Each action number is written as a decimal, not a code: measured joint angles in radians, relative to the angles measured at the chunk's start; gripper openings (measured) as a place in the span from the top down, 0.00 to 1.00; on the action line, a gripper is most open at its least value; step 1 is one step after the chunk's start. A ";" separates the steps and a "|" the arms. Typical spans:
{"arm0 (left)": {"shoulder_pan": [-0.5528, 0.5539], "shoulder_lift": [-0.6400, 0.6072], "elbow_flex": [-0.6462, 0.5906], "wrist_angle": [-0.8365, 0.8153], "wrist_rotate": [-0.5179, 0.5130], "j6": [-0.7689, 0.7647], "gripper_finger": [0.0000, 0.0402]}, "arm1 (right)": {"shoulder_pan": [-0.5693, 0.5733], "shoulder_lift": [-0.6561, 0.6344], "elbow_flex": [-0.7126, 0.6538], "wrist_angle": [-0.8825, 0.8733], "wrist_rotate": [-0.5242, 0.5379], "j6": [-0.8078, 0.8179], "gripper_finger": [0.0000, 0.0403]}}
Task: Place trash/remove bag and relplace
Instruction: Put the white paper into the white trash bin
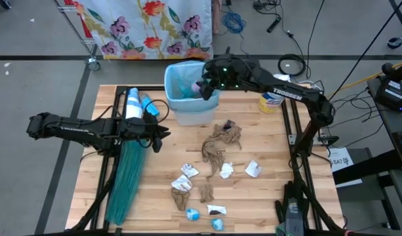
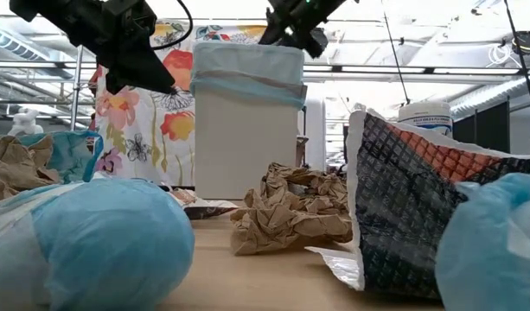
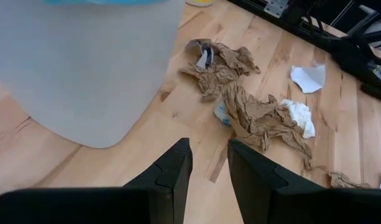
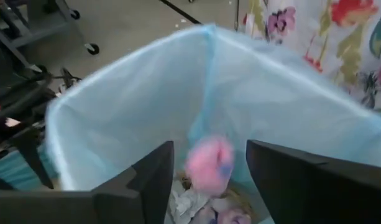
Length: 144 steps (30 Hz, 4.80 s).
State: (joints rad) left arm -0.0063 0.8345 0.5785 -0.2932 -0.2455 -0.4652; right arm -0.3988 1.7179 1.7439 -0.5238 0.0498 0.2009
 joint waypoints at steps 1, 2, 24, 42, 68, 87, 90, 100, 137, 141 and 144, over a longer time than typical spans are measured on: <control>0.000 0.000 0.000 0.000 0.000 0.000 0.73 | 0.000 -0.012 0.000 -0.001 0.000 -0.006 0.51; 0.000 0.000 0.000 0.000 0.000 0.000 0.73 | 0.000 -0.027 0.000 -0.002 0.000 -0.008 0.50; -0.026 0.000 0.000 -0.005 0.060 0.002 0.73 | 0.402 -0.190 0.002 -0.605 0.281 0.579 0.58; -0.189 0.000 0.000 -0.011 0.104 0.059 0.73 | 0.935 0.157 0.001 -0.617 0.290 1.384 0.62; -0.224 0.000 0.000 -0.016 0.163 0.081 0.73 | 1.177 0.343 0.001 -0.370 0.206 1.391 0.62; -0.224 0.000 0.001 -0.027 0.175 0.080 0.73 | 1.077 0.402 0.001 -0.287 0.161 1.030 0.62; -0.224 0.000 0.001 -0.031 0.174 0.080 0.73 | 1.076 0.423 0.001 -0.286 0.124 1.018 0.62; -0.224 0.000 0.001 -0.034 0.182 0.080 0.73 | 1.075 0.445 0.001 -0.294 0.127 1.014 0.62; -0.224 0.000 0.001 -0.023 0.158 0.075 0.73 | 0.784 -0.026 0.001 -0.493 0.498 0.694 1.00; -0.222 0.000 0.001 -0.021 0.077 0.074 0.73 | 0.664 -0.087 0.001 -0.326 0.546 0.431 1.00; -0.219 0.000 0.001 -0.021 0.014 0.038 0.73 | 0.557 -0.097 0.001 -0.134 0.463 0.200 1.00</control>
State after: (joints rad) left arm -0.2248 0.8345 0.5793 -0.3138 -0.2312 -0.4273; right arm 0.1581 1.6211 1.7451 -0.6581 0.5129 0.4008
